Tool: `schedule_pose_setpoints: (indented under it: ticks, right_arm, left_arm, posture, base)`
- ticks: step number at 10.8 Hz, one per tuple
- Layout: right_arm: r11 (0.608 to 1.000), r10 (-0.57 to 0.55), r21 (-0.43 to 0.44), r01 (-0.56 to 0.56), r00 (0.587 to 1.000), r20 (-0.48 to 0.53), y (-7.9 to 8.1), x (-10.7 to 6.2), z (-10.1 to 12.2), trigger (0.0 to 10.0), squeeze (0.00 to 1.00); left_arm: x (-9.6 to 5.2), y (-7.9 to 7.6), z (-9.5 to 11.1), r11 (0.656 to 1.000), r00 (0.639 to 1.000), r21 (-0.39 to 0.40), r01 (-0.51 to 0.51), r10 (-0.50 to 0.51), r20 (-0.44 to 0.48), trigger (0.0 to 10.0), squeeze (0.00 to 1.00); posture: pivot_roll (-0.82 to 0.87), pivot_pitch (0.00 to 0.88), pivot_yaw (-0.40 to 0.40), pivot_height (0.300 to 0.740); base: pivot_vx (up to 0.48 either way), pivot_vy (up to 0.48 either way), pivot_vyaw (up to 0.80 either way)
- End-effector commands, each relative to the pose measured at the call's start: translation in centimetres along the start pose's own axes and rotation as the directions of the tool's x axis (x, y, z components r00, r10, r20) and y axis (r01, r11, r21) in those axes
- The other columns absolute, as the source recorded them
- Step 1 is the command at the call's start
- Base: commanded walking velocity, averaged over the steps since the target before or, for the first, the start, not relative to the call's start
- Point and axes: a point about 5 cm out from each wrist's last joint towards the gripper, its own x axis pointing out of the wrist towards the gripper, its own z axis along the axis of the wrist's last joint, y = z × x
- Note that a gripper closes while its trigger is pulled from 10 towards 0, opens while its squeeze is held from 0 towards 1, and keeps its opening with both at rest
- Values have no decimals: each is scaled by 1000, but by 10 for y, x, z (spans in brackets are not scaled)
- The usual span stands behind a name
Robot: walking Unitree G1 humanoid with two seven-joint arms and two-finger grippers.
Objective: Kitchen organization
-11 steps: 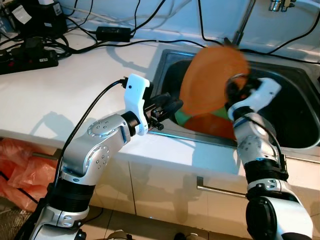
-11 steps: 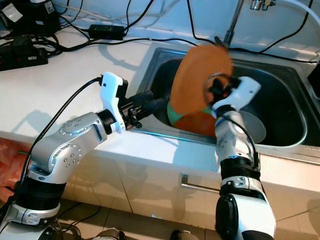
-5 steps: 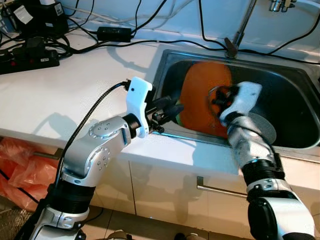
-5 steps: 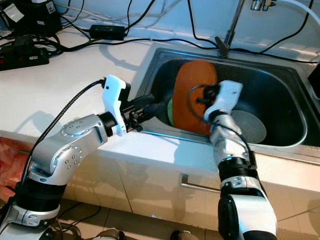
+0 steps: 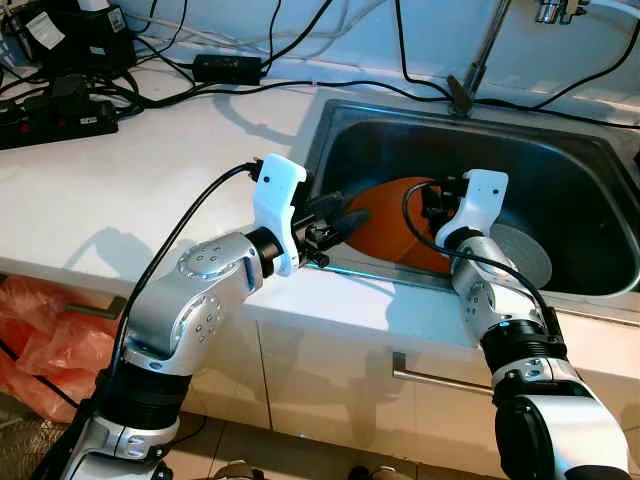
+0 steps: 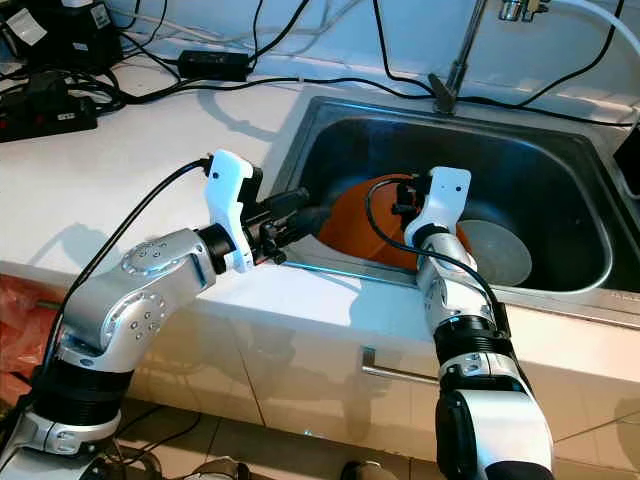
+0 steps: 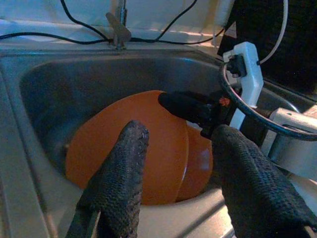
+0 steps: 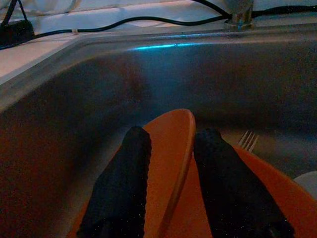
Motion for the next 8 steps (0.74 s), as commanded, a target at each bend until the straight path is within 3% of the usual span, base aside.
schedule_pose_setpoints:
  ticks: [1, 4, 5, 6, 8]
  right_arm:
    - [1000, 3, -14, -2, 1000, 6, 0, 1, 3, 10000, 0]
    - [998, -24, -53, 24, 1000, 18, -4, 2, 9, 10000, 0]
    - [997, -52, -51, 54, 998, 30, -8, 2, 11, 10000, 1000]
    - [992, -84, -85, 90, 994, 63, -12, 1, 16, 10000, 8]
    - [989, -102, -95, 115, 985, 139, -14, 1, 28, 10000, 0]
  left_arm:
    - [0, -4, 0, 1000, 1000, 6, 21, -21, -4, 10000, 0]
    - [0, -4, 0, 1000, 1000, 6, 17, -17, -3, 10000, 0]
    - [1, -4, -1, 1000, 1000, 6, 17, -17, -4, 10000, 0]
    - [1, -4, -1, 1000, 1000, 7, 16, -16, -2, 10000, 0]
    - [1, -3, 0, 1000, 1000, 7, 9, -9, 1, 10000, 0]
  posture:
    - [65, 68, -43, 740]
    - [62, 68, -45, 740]
    - [62, 68, -46, 740]
    - [60, 68, -44, 740]
    - [60, 69, -45, 740]
  base:
    - [0, 0, 0]
    - [0, 0, 0]
    - [0, 0, 0]
    - [0, 0, 0]
    - [0, 0, 0]
